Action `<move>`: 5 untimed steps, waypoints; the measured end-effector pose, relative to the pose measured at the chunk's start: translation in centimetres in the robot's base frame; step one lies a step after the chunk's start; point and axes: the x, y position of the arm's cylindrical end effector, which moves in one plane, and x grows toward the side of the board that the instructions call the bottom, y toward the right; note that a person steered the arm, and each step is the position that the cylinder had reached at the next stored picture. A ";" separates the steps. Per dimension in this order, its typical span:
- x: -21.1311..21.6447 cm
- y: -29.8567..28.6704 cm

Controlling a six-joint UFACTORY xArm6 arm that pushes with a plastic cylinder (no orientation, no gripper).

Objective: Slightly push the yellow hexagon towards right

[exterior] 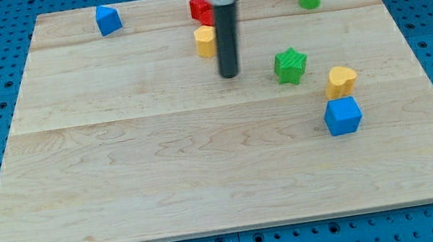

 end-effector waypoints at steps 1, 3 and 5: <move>-2.4 -7.2; -11.2 -4.3; -8.5 -2.0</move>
